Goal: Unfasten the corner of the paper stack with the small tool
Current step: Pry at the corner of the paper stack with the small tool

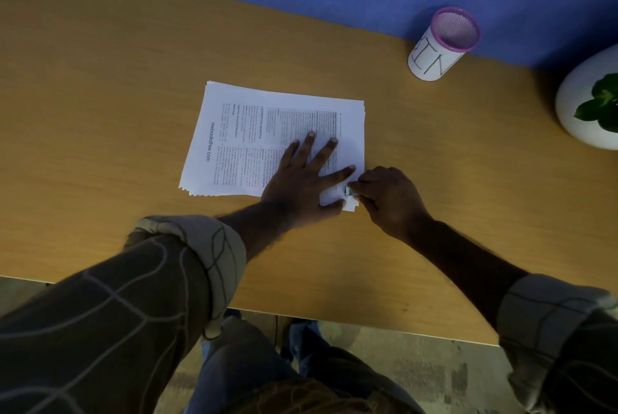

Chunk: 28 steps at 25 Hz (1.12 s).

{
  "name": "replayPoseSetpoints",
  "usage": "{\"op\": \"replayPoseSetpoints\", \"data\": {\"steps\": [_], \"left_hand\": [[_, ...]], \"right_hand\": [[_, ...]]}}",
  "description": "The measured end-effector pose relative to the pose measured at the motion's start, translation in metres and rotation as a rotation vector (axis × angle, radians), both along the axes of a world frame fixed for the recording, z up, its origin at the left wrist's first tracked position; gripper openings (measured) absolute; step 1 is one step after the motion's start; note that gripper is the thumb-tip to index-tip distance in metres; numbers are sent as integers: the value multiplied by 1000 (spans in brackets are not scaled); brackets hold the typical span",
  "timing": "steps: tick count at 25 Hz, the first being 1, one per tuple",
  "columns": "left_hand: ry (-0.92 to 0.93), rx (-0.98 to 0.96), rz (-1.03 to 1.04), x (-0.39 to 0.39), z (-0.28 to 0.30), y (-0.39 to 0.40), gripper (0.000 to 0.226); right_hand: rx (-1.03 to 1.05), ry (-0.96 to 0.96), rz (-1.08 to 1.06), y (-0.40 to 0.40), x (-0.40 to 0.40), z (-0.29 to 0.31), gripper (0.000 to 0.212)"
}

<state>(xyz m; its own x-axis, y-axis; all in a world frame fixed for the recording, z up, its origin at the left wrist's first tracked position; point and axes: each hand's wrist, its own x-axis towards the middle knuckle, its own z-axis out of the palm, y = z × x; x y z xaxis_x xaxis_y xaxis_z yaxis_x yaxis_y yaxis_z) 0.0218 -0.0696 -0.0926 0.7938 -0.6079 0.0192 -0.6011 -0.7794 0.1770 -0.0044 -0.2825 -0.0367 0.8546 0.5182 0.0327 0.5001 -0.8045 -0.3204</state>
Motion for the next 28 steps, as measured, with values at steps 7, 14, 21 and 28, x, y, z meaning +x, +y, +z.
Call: {"op": "replayPoseSetpoints", "data": {"steps": [7,14,21,28], "left_hand": [[14,0,6,-1,2,0,72],[10,-4,2,-1,4,1,71],[8,-7,0,-1,0,1,74],[-6,8,-1,1,-4,0,76]], "right_hand": [[57,-15,52,-3,2,-1,22],[99,-32,102,-6,-4,-2,20],[177,-66,-144,-8,-10,-8,21],[194,1,-379,-7,-7,-1,25]]}}
